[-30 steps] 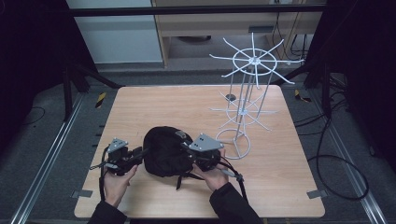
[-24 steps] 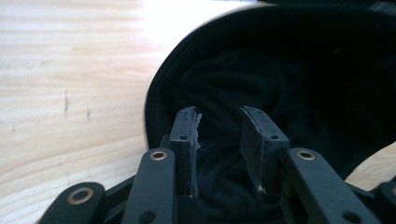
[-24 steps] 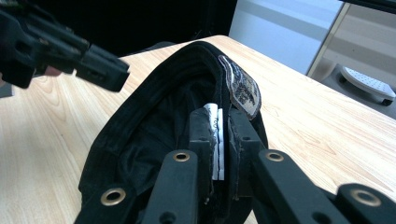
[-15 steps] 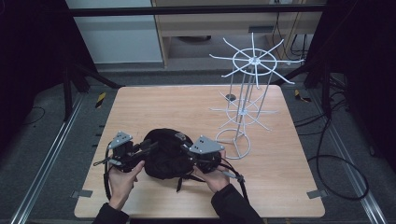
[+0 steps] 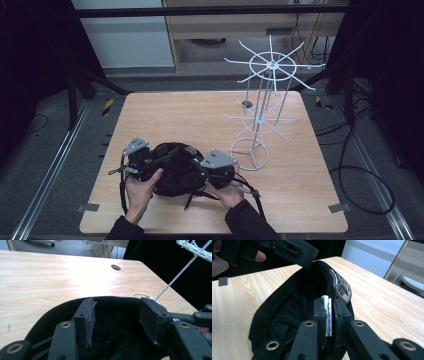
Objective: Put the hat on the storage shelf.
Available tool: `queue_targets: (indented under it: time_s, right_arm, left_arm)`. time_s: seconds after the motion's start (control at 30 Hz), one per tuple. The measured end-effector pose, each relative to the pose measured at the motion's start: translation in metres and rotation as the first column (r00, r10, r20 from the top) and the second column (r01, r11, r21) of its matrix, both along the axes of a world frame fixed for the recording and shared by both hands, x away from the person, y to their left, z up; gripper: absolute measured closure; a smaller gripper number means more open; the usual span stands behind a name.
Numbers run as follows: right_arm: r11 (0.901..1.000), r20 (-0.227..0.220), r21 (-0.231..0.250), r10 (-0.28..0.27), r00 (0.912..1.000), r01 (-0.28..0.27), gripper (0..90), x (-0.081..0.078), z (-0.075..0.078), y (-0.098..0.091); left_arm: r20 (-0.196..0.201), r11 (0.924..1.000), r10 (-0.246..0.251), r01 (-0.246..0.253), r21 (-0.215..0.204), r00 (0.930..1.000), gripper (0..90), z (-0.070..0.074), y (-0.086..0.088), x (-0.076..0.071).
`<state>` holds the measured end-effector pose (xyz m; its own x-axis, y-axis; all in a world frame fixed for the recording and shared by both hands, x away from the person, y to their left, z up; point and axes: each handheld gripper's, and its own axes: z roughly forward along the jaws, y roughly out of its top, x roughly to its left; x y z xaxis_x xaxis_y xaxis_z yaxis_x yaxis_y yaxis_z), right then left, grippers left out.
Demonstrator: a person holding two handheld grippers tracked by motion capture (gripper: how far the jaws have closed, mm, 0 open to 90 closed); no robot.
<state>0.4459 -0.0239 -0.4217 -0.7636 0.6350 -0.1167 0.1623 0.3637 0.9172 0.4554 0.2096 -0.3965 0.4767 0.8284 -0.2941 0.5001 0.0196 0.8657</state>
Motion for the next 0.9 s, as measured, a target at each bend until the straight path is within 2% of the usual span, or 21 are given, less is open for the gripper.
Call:
queue_targets:
  time_s: [0.13,0.27,0.4,0.5,0.57,0.63,0.73,0.8,0.9]
  right_arm:
    - [0.9999,0.003,-0.004,0.016,0.9999,-0.016,82.3,-0.001,-0.001,0.004]
    - [0.9996,0.005,-0.018,0.024,0.9997,-0.024,82.3,-0.001,-0.002,0.006]
    - [0.9999,-0.003,-0.005,0.009,1.0000,-0.010,82.3,0.002,-0.001,0.002]
    - [0.9999,-0.007,0.000,-0.011,0.9999,0.011,82.3,0.005,0.001,0.000]
    - [0.9996,-0.009,0.000,-0.027,0.9996,0.027,82.4,0.007,0.003,-0.001]
    - [0.9992,-0.007,0.001,-0.041,0.9992,0.041,82.3,0.009,0.005,-0.001]
    - [0.9980,0.002,0.002,-0.062,0.9980,0.062,82.4,0.011,0.008,-0.003]
    - [0.9973,0.002,0.002,-0.073,0.9973,0.073,82.4,0.012,0.010,-0.004]
    - [0.9970,0.004,0.007,-0.078,0.9970,0.077,82.3,0.013,0.010,-0.005]
  left_arm:
    - [-0.024,1.0000,0.005,-0.005,-0.003,0.9997,42.5,-0.002,-0.005,0.001]
    - [-0.023,0.9993,-0.017,0.017,0.033,0.9996,40.5,-0.004,-0.009,0.001]
    - [-0.009,0.9976,-0.008,0.009,0.069,0.9999,41.0,-0.003,0.000,-0.002]
    - [-0.009,0.9954,0.028,-0.027,0.091,0.9996,42.2,-0.003,0.015,-0.007]
    - [-0.025,0.9926,0.051,-0.048,0.111,0.9984,44.4,-0.007,0.025,-0.009]
    - [-0.046,0.9859,0.076,-0.068,0.153,0.9961,46.2,-0.013,0.033,-0.013]
    - [-0.087,0.9776,0.112,-0.094,0.188,0.9899,46.7,-0.026,0.047,-0.017]
    - [-0.119,0.9732,0.125,-0.098,0.208,0.9850,47.3,-0.037,0.053,-0.019]
    - [-0.173,0.9723,0.114,-0.074,0.222,0.9783,49.3,-0.052,0.056,-0.018]
